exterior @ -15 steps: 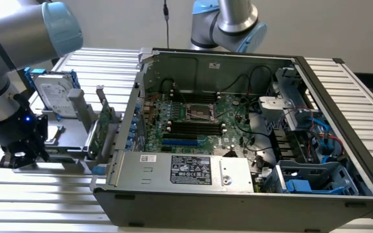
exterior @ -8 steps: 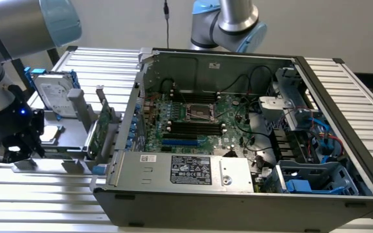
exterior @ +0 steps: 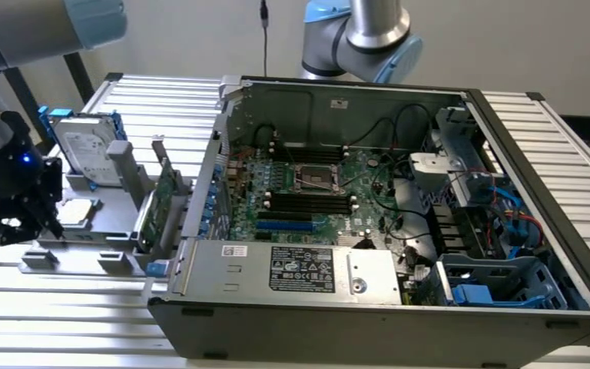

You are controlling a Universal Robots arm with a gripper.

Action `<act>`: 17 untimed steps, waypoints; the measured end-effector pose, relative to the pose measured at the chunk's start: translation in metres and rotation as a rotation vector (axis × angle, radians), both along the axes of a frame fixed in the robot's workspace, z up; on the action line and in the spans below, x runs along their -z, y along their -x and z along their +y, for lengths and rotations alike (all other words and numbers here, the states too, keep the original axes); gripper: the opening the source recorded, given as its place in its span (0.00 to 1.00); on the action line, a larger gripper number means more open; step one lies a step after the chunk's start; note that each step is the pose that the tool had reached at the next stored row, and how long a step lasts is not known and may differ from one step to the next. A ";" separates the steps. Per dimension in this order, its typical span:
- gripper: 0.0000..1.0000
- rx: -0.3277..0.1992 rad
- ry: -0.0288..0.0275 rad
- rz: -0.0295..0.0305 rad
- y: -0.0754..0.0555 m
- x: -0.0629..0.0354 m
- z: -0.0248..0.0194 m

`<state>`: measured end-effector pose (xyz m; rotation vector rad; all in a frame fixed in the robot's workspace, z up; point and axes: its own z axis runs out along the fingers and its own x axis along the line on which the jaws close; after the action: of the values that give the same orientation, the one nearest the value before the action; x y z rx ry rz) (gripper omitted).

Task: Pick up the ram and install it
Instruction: 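Pick up the ram and move it above insertion slot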

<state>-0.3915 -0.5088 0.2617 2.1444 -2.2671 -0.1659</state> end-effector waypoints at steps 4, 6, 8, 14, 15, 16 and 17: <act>0.14 0.000 -0.0001 0.0072 -0.006 -0.0182 0.0000; 0.14 0.000 -0.0001 0.0107 -0.009 -0.0273 0.0000; 0.14 0.000 -0.0001 0.0142 -0.014 -0.0363 0.0000; 0.14 -0.001 -0.0003 0.0217 -0.032 -0.0637 0.0000; 0.14 -0.002 -0.0003 0.0228 -0.036 -0.0683 0.0000; 0.14 -0.002 -0.0006 0.0236 -0.040 -0.0728 0.0000; 0.14 -0.003 -0.0007 0.0245 -0.043 -0.0773 0.0000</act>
<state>-0.3480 -0.5088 0.3390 2.1336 -2.2511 -0.1919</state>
